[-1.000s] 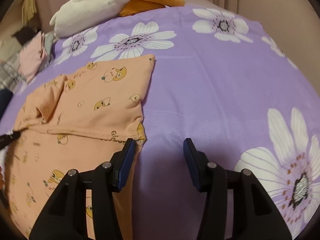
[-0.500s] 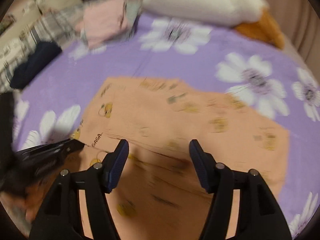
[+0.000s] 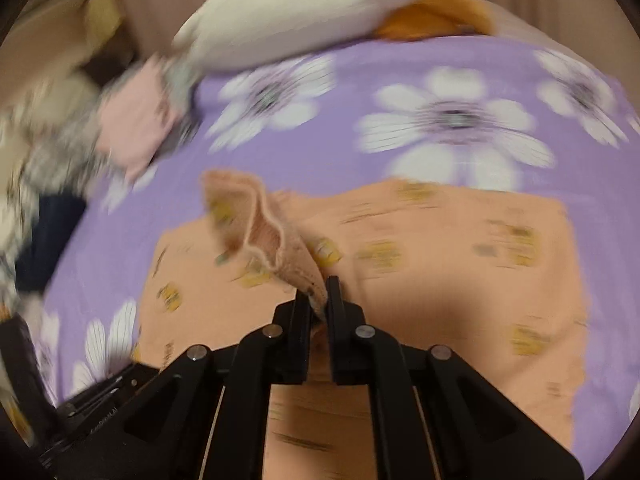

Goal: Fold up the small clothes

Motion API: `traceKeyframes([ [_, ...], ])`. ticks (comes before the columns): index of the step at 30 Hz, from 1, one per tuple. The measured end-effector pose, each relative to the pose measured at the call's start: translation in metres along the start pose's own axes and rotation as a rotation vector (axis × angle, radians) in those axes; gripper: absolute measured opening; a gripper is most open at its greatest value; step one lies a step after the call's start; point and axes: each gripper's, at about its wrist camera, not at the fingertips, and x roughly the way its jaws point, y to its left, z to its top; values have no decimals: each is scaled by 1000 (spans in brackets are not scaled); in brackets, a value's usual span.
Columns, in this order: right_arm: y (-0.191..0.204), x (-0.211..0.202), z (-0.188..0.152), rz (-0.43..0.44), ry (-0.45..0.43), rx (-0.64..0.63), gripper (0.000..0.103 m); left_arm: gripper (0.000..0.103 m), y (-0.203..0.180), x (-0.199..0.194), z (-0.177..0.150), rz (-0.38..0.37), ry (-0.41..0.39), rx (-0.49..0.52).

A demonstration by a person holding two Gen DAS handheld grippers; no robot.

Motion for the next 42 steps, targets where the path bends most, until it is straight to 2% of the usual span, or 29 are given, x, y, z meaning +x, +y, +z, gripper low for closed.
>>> traceKeyframes([
  [2,-35,-11,-2,-30,-12,104,6,10,-1,0,-1,8,-5,2],
  [4,-64,-13,-7,-14,17,196,5,10,-1,0,-1,12,-12,2],
  [7,-81,-20,-17,-17,3,261,5,10,0,0,-1,5,-13,-10],
  [10,-97,-22,-18,36,-7,353,5,10,3,1,0,-6,-11,-19],
  [11,-101,-23,-20,27,-13,371,5,10,3,0,-1,-5,-13,-18],
  [13,-103,-24,-24,-9,-9,372,5,10,2,0,0,4,-16,-6],
  [16,-107,-28,-31,16,-8,379,5,10,0,1,0,20,-25,10],
  [18,-106,-22,-28,-3,22,355,6,10,0,1,1,18,-23,13],
  [21,-111,-21,-34,-17,32,356,6,10,5,1,3,-14,-11,-6],
  [24,-116,-21,-37,-29,51,356,4,10,14,-1,4,-78,7,-50],
  [26,-116,-28,-38,-33,57,329,6,10,19,-4,5,-114,31,-64],
  [27,-117,-32,-38,-43,59,319,11,10,22,-8,5,-129,40,-80],
  [30,-120,-52,-41,-28,49,289,13,11,27,-31,0,-119,50,-123],
  [33,-120,-74,-43,-34,17,221,14,11,15,-67,-11,-79,-82,-26],
  [35,-118,-82,-44,-59,-13,178,15,11,4,-78,-15,-94,-135,8],
  [36,-118,-83,-44,-65,-27,170,14,11,0,-76,-15,-112,-138,12],
  [38,-118,-77,-42,-67,-21,170,14,11,-7,-60,-13,-125,-92,17],
  [40,-116,-67,-40,-84,-5,173,14,11,-14,-34,-12,-88,-25,33],
  [42,-112,-63,-39,-94,4,171,14,11,-22,-20,-14,-26,-5,84],
])
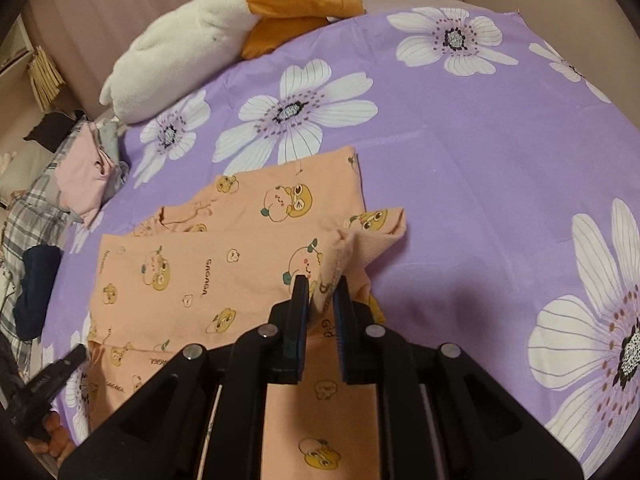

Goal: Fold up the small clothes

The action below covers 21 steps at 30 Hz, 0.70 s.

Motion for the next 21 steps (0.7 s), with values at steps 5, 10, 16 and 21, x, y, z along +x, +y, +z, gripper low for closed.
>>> traceKeyframes([
  [5,5,3,2,6,8,-15,14,11,-9,1,0,-17,-1,53],
  [10,7,2,1,12,9,-26,14,11,4,9,5,-158,67,-55],
  [16,14,0,2,48,7,-25,15,11,33,19,16,-194,19,-241],
  [21,37,-1,10,48,-24,-88,15,6,48,20,15,-165,-41,-309],
])
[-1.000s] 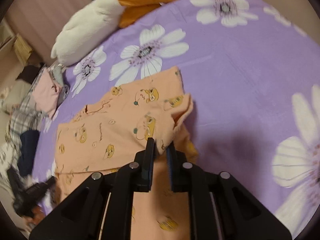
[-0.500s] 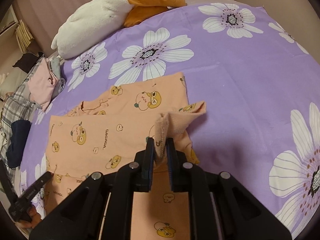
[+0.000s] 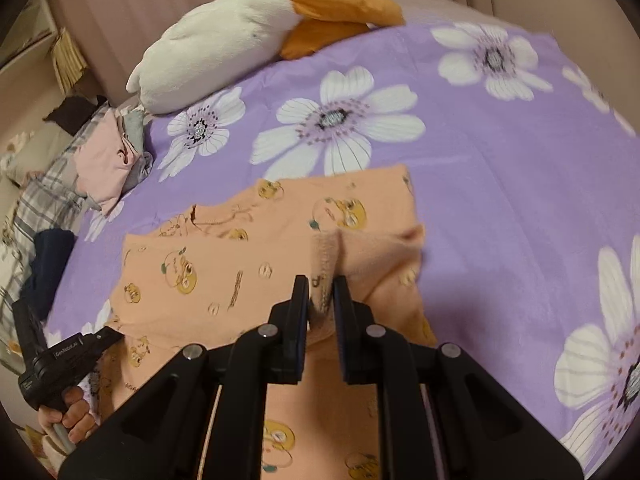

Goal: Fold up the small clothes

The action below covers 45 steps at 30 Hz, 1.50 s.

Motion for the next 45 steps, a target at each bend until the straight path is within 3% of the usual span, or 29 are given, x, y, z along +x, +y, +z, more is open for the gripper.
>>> traceKeyframes([
  [4,10,-2,6,17,-31,-18,14,5,25,2,7,-72,-24,-153],
  [7,14,-1,9,56,-38,-31,14,5,32,2,9,-102,-24,-203],
  [9,16,-1,6,43,-51,-48,14,5,27,2,8,-77,-32,-164],
  [11,14,8,0,-21,-42,-81,15,5,17,3,6,-41,-50,-106],
  [12,9,16,-4,-53,-10,-85,22,5,15,4,6,-28,-53,-86],
  [15,-18,32,-22,-37,103,-28,22,5,21,6,10,-47,-19,-104],
  [17,-30,22,-27,16,87,-9,24,5,29,6,14,-86,21,-139],
  [19,-37,12,-26,-27,98,2,28,5,30,4,16,-90,48,-149],
  [21,-45,-1,-22,-126,82,-11,31,5,24,0,15,-48,61,-113],
  [24,-56,-17,-18,-163,44,19,31,7,3,-19,10,31,55,3],
  [27,-57,-25,-12,-88,26,63,29,13,-11,-47,5,130,-32,77],
  [30,-34,-17,-7,-40,20,41,29,14,-23,-65,2,49,-82,170],
  [33,-10,8,-2,32,65,42,27,15,-30,-58,6,-31,-139,199],
  [34,0,20,-4,85,101,40,26,15,-30,-42,12,-11,-121,194],
  [37,24,42,-18,160,197,-12,23,14,-17,5,11,98,43,195],
  [39,32,48,-33,114,224,-91,14,15,-20,4,6,117,-9,253],
  [42,27,37,-44,115,189,-130,11,15,-28,4,1,175,24,336],
  [43,23,34,-45,123,195,-113,10,15,-26,6,0,201,34,337],
  [45,13,29,-47,129,213,-70,5,15,-15,3,2,159,32,281],
])
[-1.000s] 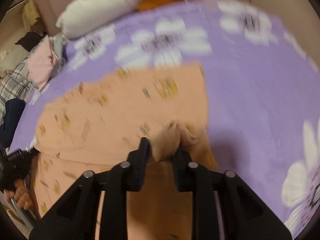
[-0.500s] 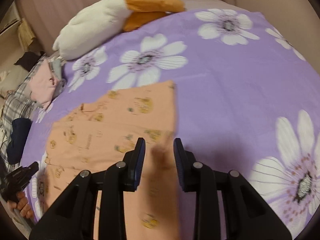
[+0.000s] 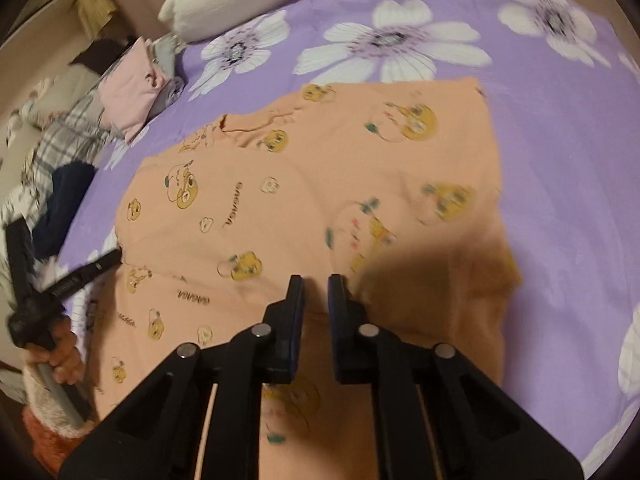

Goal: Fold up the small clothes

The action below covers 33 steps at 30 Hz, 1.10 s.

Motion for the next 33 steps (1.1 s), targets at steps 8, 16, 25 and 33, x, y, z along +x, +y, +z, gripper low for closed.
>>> traceKeyframes([
  [8,-23,-45,-35,-9,-20,78,14,15,13,-54,-29,-152,62,-36],
  [16,-73,-130,-104,123,-159,425,55,54,88,-119,-109,-516,123,-378],
  [25,-84,-158,-218,163,-171,682,57,55,83,-137,-197,-570,194,-480],
  [33,-59,-135,-262,272,-67,748,57,55,47,-124,-220,-633,276,-461],
])
